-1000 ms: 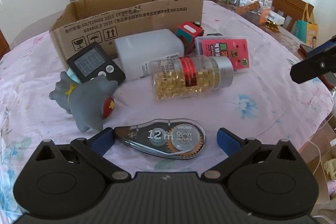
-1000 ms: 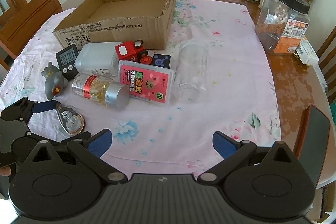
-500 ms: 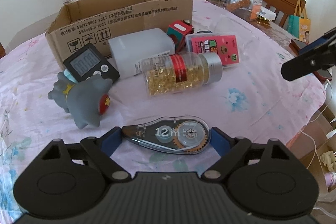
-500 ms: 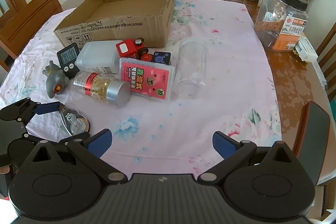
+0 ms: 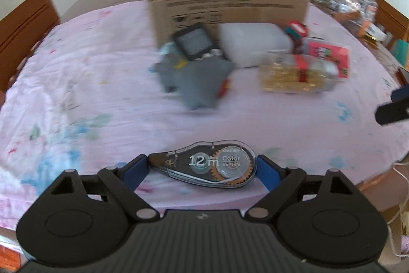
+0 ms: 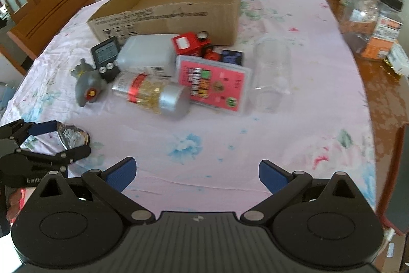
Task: Organize rigid objects
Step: 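Grasp the gold capsule bottle with the right tool while the left tool holds the tape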
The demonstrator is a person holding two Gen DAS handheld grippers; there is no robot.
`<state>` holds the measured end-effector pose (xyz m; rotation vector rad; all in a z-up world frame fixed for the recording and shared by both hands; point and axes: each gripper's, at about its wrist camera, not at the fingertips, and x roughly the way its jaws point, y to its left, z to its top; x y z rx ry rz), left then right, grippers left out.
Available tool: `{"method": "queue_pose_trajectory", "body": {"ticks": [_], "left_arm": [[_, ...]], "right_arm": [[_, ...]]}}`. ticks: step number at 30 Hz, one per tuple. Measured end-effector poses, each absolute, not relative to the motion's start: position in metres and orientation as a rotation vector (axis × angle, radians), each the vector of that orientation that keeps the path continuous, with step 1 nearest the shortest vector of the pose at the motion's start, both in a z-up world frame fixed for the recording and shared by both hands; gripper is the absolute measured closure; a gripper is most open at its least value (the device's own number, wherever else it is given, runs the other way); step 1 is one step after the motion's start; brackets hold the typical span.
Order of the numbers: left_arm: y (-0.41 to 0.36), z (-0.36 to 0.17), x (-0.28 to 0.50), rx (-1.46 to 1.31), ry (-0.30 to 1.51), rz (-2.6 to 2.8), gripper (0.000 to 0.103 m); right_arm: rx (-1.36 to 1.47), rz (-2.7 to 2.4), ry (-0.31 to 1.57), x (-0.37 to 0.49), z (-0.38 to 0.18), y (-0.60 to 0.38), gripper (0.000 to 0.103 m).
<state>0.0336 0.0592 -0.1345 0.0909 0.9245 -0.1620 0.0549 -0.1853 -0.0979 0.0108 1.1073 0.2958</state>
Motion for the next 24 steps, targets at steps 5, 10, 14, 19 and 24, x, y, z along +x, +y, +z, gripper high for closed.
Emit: {"method": "queue_pose_trajectory", "body": {"ticks": [5,10,14,19,24], "left_arm": [[0.089,-0.135,0.047,0.069,0.934,-0.103,0.013],[0.108,-0.136,0.054,0.063,0.94,-0.127,0.01],[0.11,-0.137,0.053,0.089,0.934,-0.169,0.008],[0.11,-0.137,0.054,0.101,0.931,-0.196,0.008],[0.11,-0.138,0.054,0.1,0.926,-0.196,0.008]], "right_arm": [[0.025,0.313,1.103,0.062,-0.107,-0.16,0.0],[-0.002,0.256,1.073,0.066,-0.126,-0.131,0.0],[0.029,0.203,1.037,0.07,-0.132,-0.118,0.0],[0.077,0.141,0.997,0.077,-0.128,-0.108,0.0],[0.113,0.076,0.986,0.088,-0.127,-0.1,0.0]]}}
